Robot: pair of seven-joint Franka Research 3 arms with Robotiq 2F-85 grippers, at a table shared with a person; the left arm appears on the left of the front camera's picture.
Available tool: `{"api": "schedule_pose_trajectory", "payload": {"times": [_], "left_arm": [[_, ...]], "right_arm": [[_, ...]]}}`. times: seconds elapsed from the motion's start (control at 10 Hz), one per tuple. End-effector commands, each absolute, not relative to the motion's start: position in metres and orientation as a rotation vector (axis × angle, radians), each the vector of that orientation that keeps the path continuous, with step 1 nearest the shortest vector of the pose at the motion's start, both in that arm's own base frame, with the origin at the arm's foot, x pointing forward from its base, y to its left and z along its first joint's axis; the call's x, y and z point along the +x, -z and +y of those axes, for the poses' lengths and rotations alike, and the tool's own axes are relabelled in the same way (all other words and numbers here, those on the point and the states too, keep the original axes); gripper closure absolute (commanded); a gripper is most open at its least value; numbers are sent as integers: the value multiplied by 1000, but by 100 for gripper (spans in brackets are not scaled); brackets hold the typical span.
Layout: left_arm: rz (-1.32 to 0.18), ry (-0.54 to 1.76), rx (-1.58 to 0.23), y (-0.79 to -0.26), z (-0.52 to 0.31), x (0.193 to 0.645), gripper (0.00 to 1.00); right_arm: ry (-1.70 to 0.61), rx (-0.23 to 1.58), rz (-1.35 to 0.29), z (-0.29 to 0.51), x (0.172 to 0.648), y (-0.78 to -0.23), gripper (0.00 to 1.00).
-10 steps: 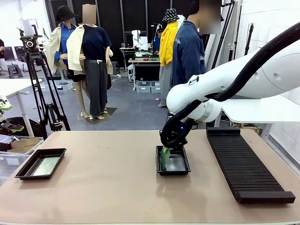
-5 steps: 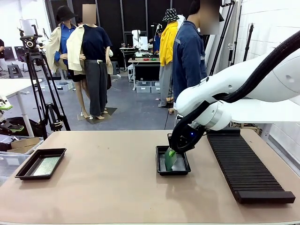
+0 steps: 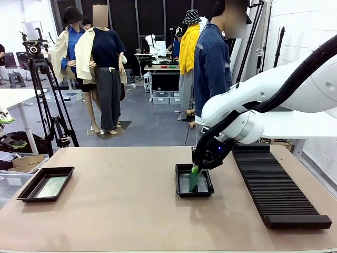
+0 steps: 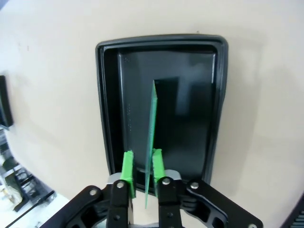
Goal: Inspect and transfer BCBs to ESD trays.
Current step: Pick up the Blank PCB from the PCB Rack and place it in the right ESD tray.
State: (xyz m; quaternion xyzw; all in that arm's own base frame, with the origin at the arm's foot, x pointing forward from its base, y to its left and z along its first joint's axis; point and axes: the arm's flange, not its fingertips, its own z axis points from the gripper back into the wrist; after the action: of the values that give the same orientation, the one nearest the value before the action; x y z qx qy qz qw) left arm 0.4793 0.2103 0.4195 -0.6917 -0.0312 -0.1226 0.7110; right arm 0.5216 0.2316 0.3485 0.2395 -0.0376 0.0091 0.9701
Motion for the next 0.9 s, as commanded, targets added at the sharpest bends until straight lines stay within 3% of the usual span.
{"api": "schedule_pose_trajectory", "payload": {"times": [0.0, 0.5, 0.8], "left_arm": [[-80, 284, -1536, -422, 213, 477, 0], [-80, 284, -1536, -422, 213, 477, 0], [-80, 284, -1536, -422, 213, 477, 0]], "right_arm": [[-9, 477, -57, 228, 522, -353, 53], [26, 345, -61, 227, 519, -389, 0], [9, 241, -52, 231, 514, -412, 0]]}}
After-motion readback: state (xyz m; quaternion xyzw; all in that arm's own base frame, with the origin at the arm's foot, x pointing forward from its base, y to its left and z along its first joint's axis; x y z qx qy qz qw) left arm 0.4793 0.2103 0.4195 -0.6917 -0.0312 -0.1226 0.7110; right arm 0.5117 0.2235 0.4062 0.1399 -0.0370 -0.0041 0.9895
